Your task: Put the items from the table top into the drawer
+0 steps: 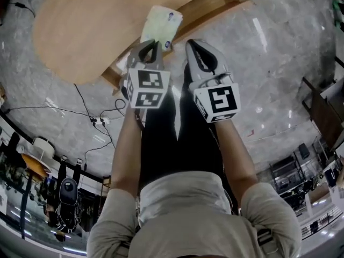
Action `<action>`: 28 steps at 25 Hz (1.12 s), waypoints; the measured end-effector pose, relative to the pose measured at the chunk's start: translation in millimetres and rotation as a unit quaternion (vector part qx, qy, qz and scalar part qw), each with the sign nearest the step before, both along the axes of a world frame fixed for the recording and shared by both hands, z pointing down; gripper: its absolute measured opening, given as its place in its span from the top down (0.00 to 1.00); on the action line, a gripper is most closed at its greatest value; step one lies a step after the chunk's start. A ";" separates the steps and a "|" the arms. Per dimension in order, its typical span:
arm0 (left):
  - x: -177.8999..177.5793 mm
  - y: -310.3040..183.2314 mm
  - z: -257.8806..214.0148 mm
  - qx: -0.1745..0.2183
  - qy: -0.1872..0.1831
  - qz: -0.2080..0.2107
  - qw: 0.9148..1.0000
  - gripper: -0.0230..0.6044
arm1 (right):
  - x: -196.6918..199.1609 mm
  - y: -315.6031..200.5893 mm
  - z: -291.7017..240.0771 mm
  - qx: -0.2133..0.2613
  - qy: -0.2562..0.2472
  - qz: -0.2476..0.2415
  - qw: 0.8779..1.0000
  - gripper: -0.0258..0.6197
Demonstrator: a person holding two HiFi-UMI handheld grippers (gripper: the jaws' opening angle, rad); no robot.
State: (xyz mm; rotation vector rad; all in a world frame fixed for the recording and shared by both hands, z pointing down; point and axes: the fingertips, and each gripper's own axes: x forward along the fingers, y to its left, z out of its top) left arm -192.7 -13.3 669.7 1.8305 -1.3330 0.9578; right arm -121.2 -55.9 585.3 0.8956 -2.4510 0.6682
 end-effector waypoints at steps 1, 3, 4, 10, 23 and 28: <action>10.9 -7.0 2.1 -0.003 -0.004 0.012 1.000 0.93 | 11.9 -6.5 -0.1 -0.003 0.000 0.010 1.000 0.95; 31.1 -20.6 7.1 -0.009 -0.012 0.038 0.999 0.93 | 34.6 -18.5 0.8 -0.010 0.001 0.027 1.000 0.95; 40.4 -26.7 9.2 -0.011 -0.016 0.051 0.998 0.93 | 45.2 -23.8 1.9 -0.012 0.001 0.034 0.999 0.95; 81.8 -56.9 29.8 -0.022 -0.035 0.112 0.993 0.93 | 85.9 -41.8 17.6 -0.018 0.008 0.038 0.999 0.95; 139.3 -117.3 74.6 -0.030 -0.071 0.166 0.983 0.93 | 165.8 -66.5 41.2 -0.045 0.005 0.083 0.996 0.95; 148.0 -136.5 87.2 -0.036 -0.062 0.146 0.987 0.93 | 185.3 -79.2 44.2 -0.040 0.008 0.088 0.995 0.95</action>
